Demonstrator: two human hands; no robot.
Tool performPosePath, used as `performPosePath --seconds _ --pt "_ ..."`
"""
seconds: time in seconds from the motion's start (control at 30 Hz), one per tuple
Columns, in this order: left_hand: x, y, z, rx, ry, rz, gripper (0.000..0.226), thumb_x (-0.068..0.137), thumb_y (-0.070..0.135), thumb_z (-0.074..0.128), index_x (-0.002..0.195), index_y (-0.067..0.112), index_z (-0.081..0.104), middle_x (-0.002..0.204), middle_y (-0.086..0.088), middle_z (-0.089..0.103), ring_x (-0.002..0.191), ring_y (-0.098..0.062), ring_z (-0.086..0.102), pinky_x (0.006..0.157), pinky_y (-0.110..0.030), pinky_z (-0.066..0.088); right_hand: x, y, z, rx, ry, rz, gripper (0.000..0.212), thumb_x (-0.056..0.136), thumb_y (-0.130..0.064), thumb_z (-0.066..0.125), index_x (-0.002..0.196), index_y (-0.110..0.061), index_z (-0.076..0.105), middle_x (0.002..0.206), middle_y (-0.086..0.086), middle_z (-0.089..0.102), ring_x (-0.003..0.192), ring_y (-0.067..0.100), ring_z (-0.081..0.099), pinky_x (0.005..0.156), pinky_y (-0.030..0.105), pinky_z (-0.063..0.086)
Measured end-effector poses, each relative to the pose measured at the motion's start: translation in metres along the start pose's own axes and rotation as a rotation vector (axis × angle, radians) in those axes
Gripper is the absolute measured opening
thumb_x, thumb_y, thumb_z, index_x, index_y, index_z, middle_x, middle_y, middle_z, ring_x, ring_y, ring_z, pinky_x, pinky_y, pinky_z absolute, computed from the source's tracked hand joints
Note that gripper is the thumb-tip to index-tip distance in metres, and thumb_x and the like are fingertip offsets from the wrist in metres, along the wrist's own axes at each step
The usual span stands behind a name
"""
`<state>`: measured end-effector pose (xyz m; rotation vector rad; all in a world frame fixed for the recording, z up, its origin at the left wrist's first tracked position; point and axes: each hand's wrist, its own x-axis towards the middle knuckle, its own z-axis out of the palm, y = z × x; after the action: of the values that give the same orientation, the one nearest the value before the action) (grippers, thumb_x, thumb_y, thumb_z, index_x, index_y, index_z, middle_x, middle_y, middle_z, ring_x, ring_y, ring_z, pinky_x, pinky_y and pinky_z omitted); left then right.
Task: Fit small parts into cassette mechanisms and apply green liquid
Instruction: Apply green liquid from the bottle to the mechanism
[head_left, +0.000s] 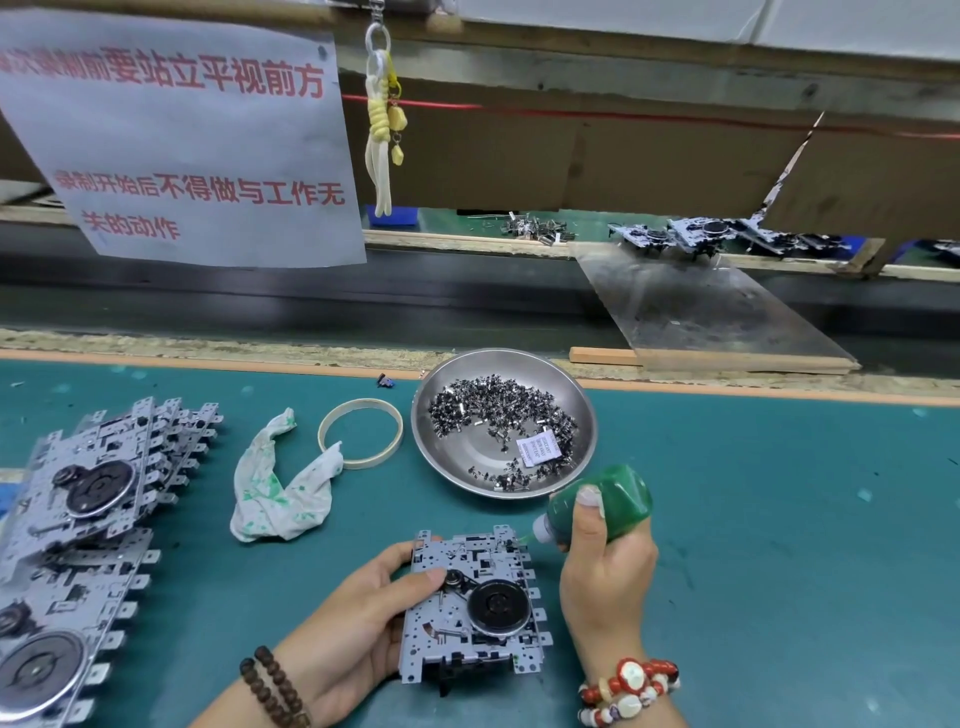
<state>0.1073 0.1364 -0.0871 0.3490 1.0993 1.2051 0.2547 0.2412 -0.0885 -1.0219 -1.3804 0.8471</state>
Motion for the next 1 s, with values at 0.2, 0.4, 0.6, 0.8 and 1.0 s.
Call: performPosePath --seconds 0.2,0.4,0.6,0.8,1.0 --pt "0.001 -0.002 -0.002 0.004 0.0 0.004 0.059 0.066 0.011 0.068 0.122 0.007 0.05 0.11 -0.022 0.066 0.104 -0.041 0.06 0.08 -0.051 0.052 0.001 -0.001 -0.001 0.002 0.043 -0.011 0.06 0.072 -0.083 0.038 0.075 -0.024 0.051 0.058 0.002 0.066 0.056 0.024 0.064 0.058 0.046 0.054" --pt "0.002 -0.001 -0.003 0.005 -0.002 0.0 0.058 0.067 0.011 0.067 0.122 0.008 0.05 0.11 -0.022 0.066 0.099 -0.038 0.064 0.08 -0.05 0.053 -0.001 -0.002 0.001 -0.002 0.013 -0.004 0.062 0.071 -0.083 0.038 0.076 -0.024 0.053 0.063 0.011 0.065 0.059 0.027 0.064 0.057 0.045 0.053" --pt "0.002 -0.001 -0.002 0.007 0.002 -0.005 0.058 0.066 0.011 0.067 0.122 0.008 0.051 0.11 -0.022 0.066 0.102 -0.04 0.062 0.08 -0.05 0.053 0.0 -0.003 0.0 -0.008 0.025 -0.025 0.06 0.073 -0.083 0.036 0.075 -0.025 0.052 0.062 0.01 0.065 0.057 0.024 0.063 0.055 0.037 0.052" --pt "0.001 -0.001 -0.001 0.016 0.008 -0.001 0.057 0.067 0.011 0.067 0.122 0.008 0.051 0.109 -0.022 0.067 0.097 -0.037 0.065 0.079 -0.049 0.054 0.001 -0.004 -0.001 0.023 0.04 0.006 0.054 0.075 -0.078 0.041 0.075 -0.025 0.052 0.057 0.004 0.066 0.056 0.022 0.064 0.057 0.039 0.053" --pt "-0.005 0.0 0.003 0.043 0.007 0.037 0.054 0.069 0.012 0.066 0.121 0.011 0.051 0.108 -0.02 0.068 0.09 -0.033 0.068 0.077 -0.046 0.056 -0.001 -0.011 -0.004 0.17 -0.021 0.105 0.043 0.074 -0.057 0.048 0.076 -0.014 0.051 0.055 0.003 0.066 0.046 0.008 0.058 0.049 0.018 0.045"
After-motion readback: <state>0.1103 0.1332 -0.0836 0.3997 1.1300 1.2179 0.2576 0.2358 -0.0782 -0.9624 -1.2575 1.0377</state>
